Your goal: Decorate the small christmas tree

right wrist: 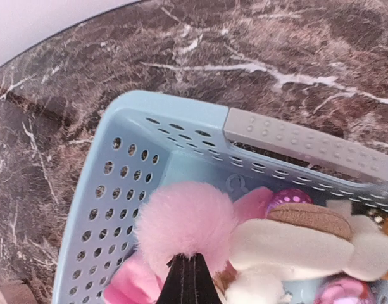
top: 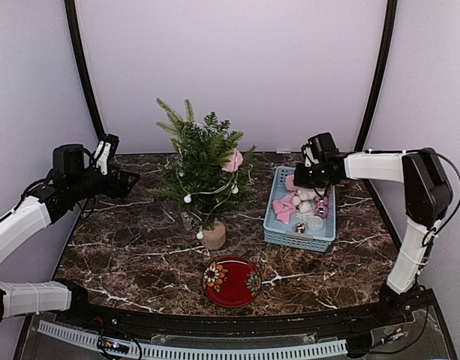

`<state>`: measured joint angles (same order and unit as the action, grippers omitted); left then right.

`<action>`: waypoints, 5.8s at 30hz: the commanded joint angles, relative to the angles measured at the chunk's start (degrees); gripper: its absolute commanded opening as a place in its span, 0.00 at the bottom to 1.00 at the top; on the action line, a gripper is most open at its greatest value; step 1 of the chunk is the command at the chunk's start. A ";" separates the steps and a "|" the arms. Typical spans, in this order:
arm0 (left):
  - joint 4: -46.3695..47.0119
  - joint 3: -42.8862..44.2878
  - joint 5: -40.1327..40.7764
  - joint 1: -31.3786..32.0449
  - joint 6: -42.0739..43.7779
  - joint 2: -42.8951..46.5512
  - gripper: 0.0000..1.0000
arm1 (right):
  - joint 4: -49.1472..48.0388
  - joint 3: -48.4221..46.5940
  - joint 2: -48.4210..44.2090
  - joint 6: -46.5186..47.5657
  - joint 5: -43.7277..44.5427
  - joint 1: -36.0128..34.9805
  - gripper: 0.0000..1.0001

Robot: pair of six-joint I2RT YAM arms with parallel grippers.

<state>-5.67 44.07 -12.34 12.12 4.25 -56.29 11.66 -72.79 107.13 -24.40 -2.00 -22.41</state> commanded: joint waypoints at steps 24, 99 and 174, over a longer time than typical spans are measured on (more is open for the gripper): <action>0.71 -0.64 -1.20 -0.14 -0.91 4.17 0.82 | -1.04 -0.15 -40.62 0.73 -12.35 -35.55 0.00; 0.75 -1.32 -0.37 -0.17 -0.69 6.93 0.82 | 12.63 -10.46 -30.83 -2.80 17.82 -43.45 0.63; 1.02 -1.29 1.08 -0.17 -0.30 5.58 0.82 | 9.77 8.71 -37.95 0.51 -9.22 -0.41 0.00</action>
<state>-5.65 43.18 -10.50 12.12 3.88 -51.81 20.08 -61.14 74.32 -24.27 -3.73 -22.00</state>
